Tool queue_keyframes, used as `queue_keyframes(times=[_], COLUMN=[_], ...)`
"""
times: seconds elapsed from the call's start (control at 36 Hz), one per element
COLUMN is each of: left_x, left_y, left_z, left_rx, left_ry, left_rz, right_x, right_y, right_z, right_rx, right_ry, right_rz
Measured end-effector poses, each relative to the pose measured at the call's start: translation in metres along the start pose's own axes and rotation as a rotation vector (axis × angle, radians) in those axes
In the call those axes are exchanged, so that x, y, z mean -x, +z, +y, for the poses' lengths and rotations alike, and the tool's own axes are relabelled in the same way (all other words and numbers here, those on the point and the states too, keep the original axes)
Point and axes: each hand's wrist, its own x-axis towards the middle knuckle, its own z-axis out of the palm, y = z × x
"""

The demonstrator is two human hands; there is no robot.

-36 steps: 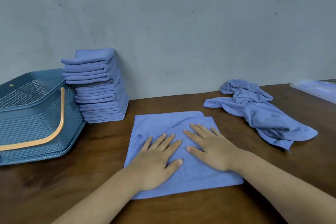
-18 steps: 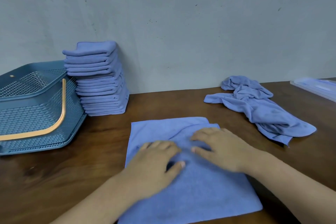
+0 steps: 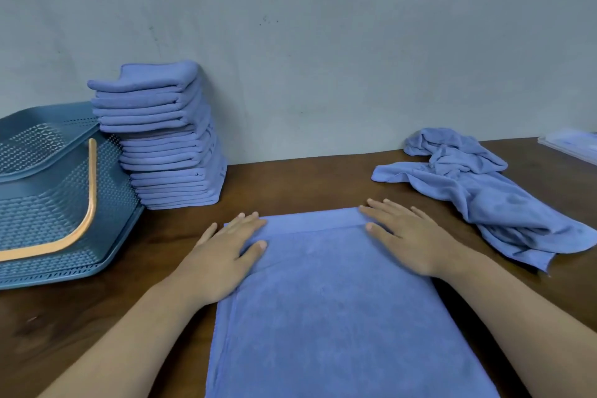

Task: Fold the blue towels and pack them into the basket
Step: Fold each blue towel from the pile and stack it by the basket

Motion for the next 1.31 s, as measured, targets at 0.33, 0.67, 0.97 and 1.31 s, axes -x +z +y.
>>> queue_keyframes(times=[0.33, 0.67, 0.97, 1.31], left_x=[-0.001, 0.011, 0.008, -0.008], left_y=[-0.004, -0.023, -0.023, -0.014], left_z=[-0.008, 0.026, 0.01, 0.008], left_rx=[0.16, 0.827, 0.621, 0.677], left_ry=[0.033, -0.129, -0.246, -0.257], left_rz=[0.284, 0.448, 0.201, 0.498], right_x=[0.006, 0.001, 0.002, -0.003], right_y=[-0.018, -0.019, -0.005, 0.008], right_z=[0.007, -0.017, -0.019, -0.014], right_rx=[-0.056, -0.707, -0.569, -0.504], right_ry=[0.073, 0.166, 0.084, 0.068], right_rz=[0.207, 0.48, 0.255, 0.305])
